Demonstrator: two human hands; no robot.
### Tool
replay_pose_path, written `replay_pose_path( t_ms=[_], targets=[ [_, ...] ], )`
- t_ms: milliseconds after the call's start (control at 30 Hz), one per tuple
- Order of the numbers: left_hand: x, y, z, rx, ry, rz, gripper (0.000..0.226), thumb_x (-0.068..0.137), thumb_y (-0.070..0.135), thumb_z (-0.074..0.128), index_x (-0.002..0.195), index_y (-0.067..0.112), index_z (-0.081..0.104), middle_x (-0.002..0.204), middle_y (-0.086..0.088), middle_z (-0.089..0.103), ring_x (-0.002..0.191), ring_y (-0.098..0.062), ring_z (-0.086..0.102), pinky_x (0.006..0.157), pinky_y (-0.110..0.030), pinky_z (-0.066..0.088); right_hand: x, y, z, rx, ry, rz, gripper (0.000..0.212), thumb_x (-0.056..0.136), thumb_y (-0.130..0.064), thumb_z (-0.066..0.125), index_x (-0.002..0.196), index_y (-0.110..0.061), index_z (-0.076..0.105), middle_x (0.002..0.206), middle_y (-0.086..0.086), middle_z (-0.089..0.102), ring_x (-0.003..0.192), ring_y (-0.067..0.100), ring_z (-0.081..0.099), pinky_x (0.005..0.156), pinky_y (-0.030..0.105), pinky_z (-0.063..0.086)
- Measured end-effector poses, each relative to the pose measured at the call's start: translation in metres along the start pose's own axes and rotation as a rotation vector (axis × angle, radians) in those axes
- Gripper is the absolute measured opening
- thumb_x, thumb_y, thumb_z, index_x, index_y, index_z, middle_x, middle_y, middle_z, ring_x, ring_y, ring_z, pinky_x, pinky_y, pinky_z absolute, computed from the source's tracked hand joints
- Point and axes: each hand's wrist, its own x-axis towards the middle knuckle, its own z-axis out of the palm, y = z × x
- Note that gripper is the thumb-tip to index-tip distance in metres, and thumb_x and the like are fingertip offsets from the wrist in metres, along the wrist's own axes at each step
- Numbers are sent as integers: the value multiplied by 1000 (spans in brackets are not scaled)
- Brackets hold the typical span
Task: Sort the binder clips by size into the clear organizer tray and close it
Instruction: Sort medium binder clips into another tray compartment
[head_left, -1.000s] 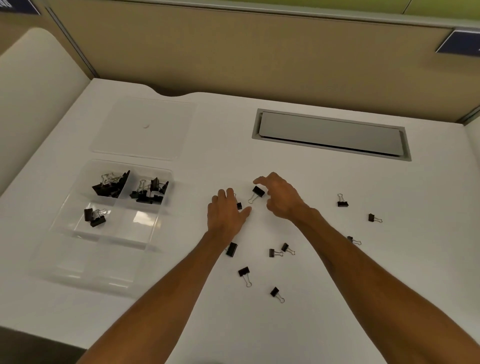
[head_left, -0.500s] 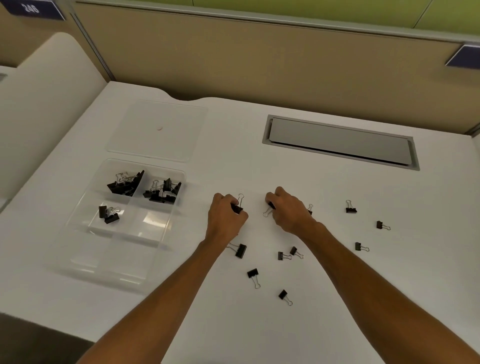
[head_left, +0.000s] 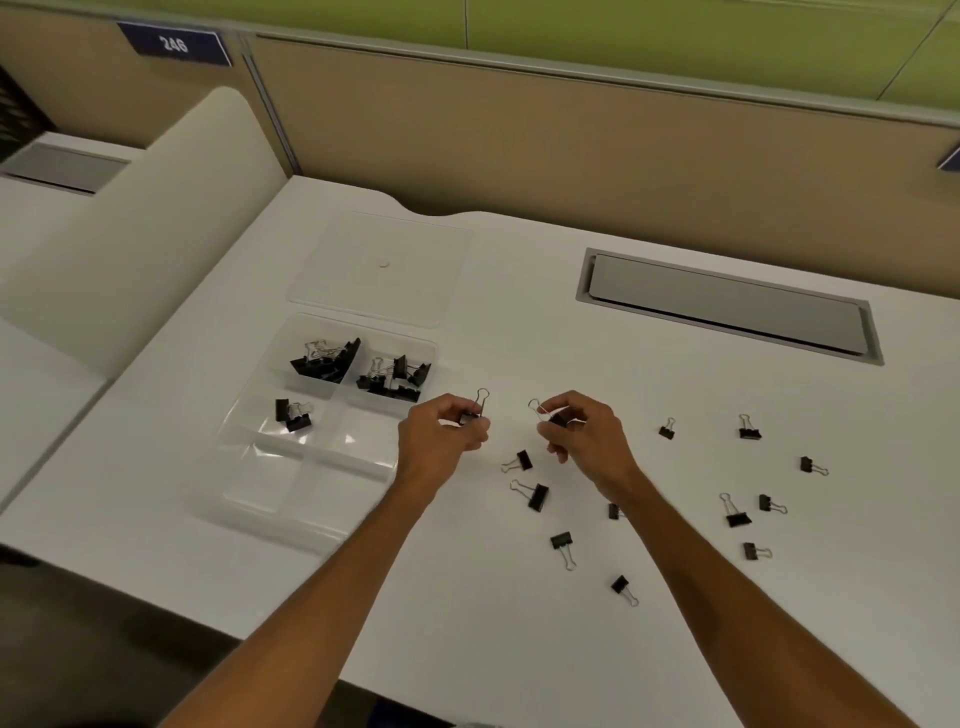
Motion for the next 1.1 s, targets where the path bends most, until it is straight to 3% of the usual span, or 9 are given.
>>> replay_pose_path(
  t_ms=[367, 533, 667, 800, 933, 1100],
  targets=[
    [10, -1, -104, -112, 75, -36, 17, 87, 10, 72, 101, 1, 73, 85, -14, 75, 73, -28, 75, 68, -33, 62, -2, -47, 107, 212, -101, 23, 9, 86, 2, 68, 94, -1, 70, 76, 16, 68, 62, 31, 68, 59, 34, 56],
    [22, -7, -158, -104, 115, -39, 11, 90, 5, 68, 100, 3, 72, 89, -14, 75, 76, -27, 75, 71, -33, 62, 6, -62, 160, 155, -113, 3, 9, 83, -5, 74, 92, -6, 72, 79, 14, 73, 64, 21, 66, 59, 29, 54],
    [37, -20, -199, -46, 152, -50, 13, 88, 1, 68, 97, 8, 74, 90, -12, 75, 79, -23, 75, 81, -35, 60, 14, -73, 201, 155, -122, -1, 11, 84, -1, 73, 95, -2, 71, 83, 18, 73, 69, 23, 69, 64, 29, 58],
    [51, -24, -228, 31, 187, -96, 17, 84, -2, 71, 100, 3, 74, 92, -11, 74, 75, -20, 75, 72, -21, 60, 23, -81, 238, 93, -101, 25, 14, 83, 4, 71, 97, -2, 70, 86, 19, 73, 72, 27, 72, 70, 34, 62],
    [64, -25, -245, 54, 197, -114, 20, 77, 1, 79, 96, -1, 73, 82, -14, 74, 69, -23, 75, 71, -32, 62, 30, -88, 266, 28, -78, 36, 15, 81, 2, 76, 94, 0, 68, 79, 12, 72, 69, 26, 73, 70, 34, 63],
    [81, -29, -254, 232, 182, -64, 18, 76, 12, 82, 90, 3, 74, 72, -9, 74, 60, -18, 73, 66, -30, 62, 36, -96, 290, -95, -50, 14, 12, 82, -3, 77, 92, -2, 69, 78, 11, 73, 62, 19, 70, 65, 31, 63]
  ],
)
